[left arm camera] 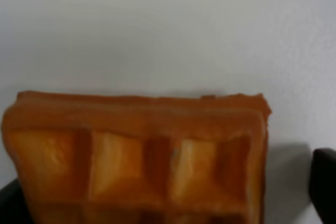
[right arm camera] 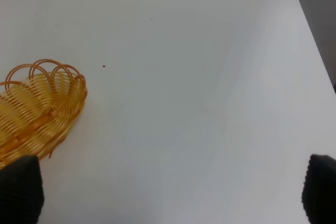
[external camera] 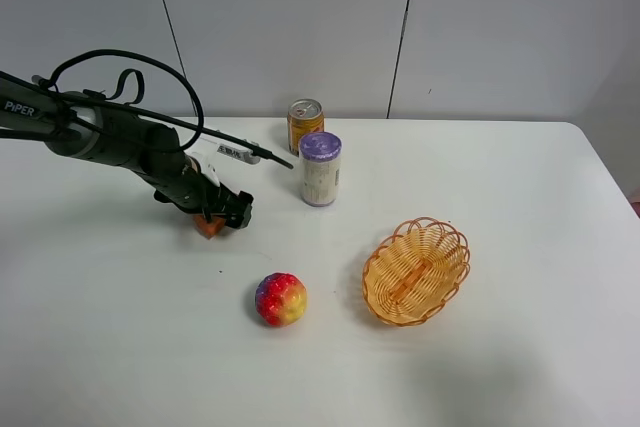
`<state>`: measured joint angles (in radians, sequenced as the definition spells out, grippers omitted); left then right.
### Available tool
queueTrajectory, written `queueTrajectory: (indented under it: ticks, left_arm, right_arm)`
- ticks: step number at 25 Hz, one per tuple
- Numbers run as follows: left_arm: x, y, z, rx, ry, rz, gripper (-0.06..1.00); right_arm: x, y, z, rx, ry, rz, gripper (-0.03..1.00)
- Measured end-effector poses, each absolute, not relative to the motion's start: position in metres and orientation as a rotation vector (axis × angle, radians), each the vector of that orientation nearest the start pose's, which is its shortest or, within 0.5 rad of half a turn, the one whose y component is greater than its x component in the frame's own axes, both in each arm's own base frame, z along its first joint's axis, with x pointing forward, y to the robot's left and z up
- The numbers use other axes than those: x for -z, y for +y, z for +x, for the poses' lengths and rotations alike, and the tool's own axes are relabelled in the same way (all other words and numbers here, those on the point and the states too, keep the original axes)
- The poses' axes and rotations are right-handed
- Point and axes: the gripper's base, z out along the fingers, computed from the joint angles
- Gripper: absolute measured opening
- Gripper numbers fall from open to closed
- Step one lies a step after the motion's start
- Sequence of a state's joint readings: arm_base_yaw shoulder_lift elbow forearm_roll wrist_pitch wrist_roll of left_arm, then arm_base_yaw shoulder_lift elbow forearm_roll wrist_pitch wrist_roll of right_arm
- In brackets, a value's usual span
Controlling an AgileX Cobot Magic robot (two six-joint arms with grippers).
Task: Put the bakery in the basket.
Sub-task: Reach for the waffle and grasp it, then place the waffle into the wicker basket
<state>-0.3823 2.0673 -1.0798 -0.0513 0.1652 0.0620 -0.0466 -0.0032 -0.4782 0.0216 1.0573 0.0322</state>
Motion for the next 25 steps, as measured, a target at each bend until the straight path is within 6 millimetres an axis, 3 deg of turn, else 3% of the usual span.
queueTrajectory:
  ticks: [2, 5, 13, 17, 20, 25]
  left_arm:
    - [-0.090, -0.145, 0.357, 0.137, 2.590, 0.520, 0.88]
    - [-0.091, -0.145, 0.358, 0.138, 2.588, 0.515, 0.67]
    - [-0.100, -0.144, 0.355, 0.139, 2.606, 0.517, 0.67]
    - [-0.140, -0.143, 0.354, 0.159, 2.517, 0.499, 0.67]
    - [-0.183, -0.147, 0.348, 0.190, 2.405, 0.488, 0.67]
    - [-0.252, -0.174, 0.315, 0.281, 2.202, 0.566, 0.67]
  right_arm:
    - [-0.271, 0.002, -0.003, -0.017, 2.058, 0.080, 0.99]
    - [-0.271, 0.002, -0.003, -0.017, 2.058, 0.080, 0.99]
    - [-0.271, 0.002, -0.003, -0.017, 2.058, 0.080, 0.99]
    - [-0.271, 0.002, -0.003, -0.017, 2.058, 0.080, 0.99]
    - [-0.271, 0.002, -0.003, -0.017, 2.058, 0.080, 0.99]
    - [-0.271, 0.002, -0.003, -0.017, 2.058, 0.080, 0.99]
